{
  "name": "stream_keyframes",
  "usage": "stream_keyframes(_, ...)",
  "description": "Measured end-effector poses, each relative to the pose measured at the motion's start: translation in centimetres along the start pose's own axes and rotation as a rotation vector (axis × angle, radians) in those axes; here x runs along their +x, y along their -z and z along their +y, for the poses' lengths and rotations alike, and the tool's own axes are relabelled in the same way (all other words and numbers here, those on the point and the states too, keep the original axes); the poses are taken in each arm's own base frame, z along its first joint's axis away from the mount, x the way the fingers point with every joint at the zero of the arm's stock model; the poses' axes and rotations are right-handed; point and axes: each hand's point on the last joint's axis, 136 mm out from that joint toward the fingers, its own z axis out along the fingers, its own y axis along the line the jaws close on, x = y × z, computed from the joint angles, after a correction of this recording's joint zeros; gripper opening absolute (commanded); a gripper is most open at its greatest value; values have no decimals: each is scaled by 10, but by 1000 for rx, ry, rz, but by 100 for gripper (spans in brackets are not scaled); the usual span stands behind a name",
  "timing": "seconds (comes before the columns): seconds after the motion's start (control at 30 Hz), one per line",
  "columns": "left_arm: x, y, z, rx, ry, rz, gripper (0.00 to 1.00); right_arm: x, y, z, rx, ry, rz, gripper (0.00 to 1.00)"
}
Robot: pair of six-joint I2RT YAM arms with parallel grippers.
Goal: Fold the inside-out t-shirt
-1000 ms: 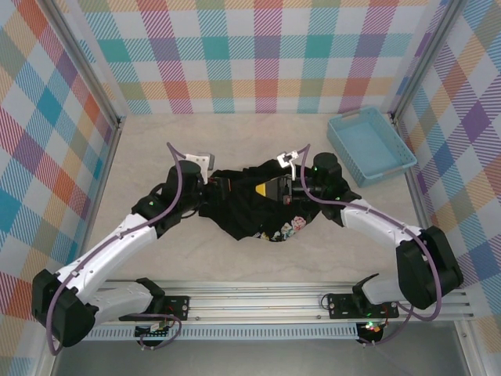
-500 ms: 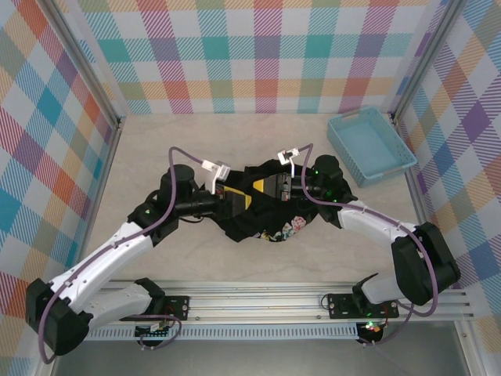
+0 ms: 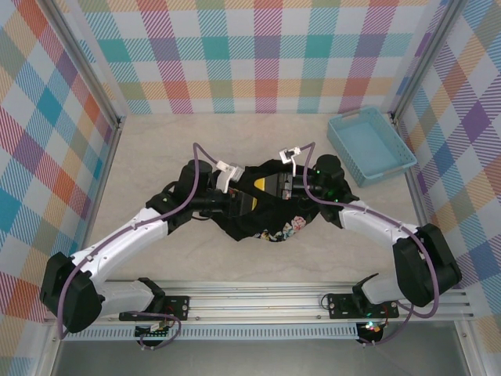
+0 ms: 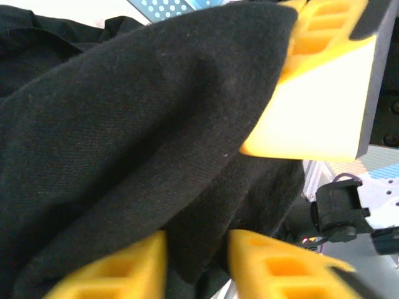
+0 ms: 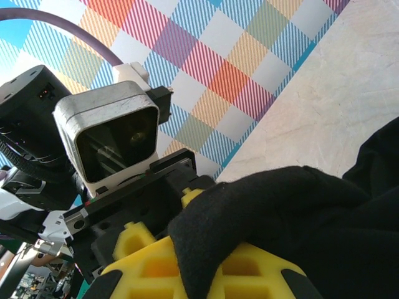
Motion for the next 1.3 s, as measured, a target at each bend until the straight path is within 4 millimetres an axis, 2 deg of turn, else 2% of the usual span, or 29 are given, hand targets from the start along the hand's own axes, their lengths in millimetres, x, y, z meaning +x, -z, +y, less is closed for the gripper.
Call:
stream_keyframes(0.13, -1, 1, -2, 6, -6, 0, 0, 0, 3, -3, 28, 5, -3, 0)
stream_keyframes(0.17, -3, 2, -4, 10, -13, -4, 0, 0, 4, -7, 57, 5, -6, 5)
stream_keyframes(0.23, -6, 7, -10, 23, -17, -20, 0, -2, 5, -17, 150, 3, -12, 25)
stream_keyframes(0.27, -9, 12, -14, 30, -17, -35, 0, -5, 5, -23, 213, 17, -13, 32)
stream_keyframes(0.37, -25, 30, -31, 58, -16, -111, 0, -14, 9, -30, 394, 113, -20, 45)
stream_keyframes(0.5, -50, 44, -41, 39, 22, -183, 0, -11, 29, -6, 494, 300, -12, 51)
stream_keyframes(0.63, -63, 44, -43, 28, 81, -187, 0, -7, 41, 31, 464, 495, -13, 54)
stream_keyframes(0.73, -67, 38, -41, 16, 124, -158, 0, 10, 32, 43, 405, 575, 32, 55)
stream_keyframes(0.83, -65, 32, -38, 14, 159, -131, 0, 28, 17, 32, 366, 581, 93, 55)
stream_keyframes(0.93, -60, 28, -38, 24, 185, -103, 0, 36, 6, 9, 379, 558, 128, 53)
stream_keyframes(0.97, -59, 28, -39, 30, 189, -99, 0, 38, 2, 1, 385, 548, 139, 50)
stream_keyframes(1.03, -59, 28, -41, 41, 192, -94, 0, 39, -5, -10, 391, 534, 149, 31)
stream_keyframes(1.1, -58, 28, -42, 44, 192, -92, 0, 40, -10, -17, 393, 524, 154, 7)
stream_keyframes(1.13, -59, 29, -41, 42, 192, -93, 0, 40, -12, -18, 391, 519, 152, 0)
stream_keyframes(1.2, -61, 30, -37, 28, 193, -104, 0, 39, -14, -17, 377, 503, 144, 0)
stream_keyframes(1.23, -63, 30, -33, 4, 191, -118, 7, 38, -14, -14, 364, 495, 139, 0)
stream_keyframes(1.3, -67, 35, -21, -72, 177, -157, 34, 34, -15, -10, 335, 458, 120, 0)
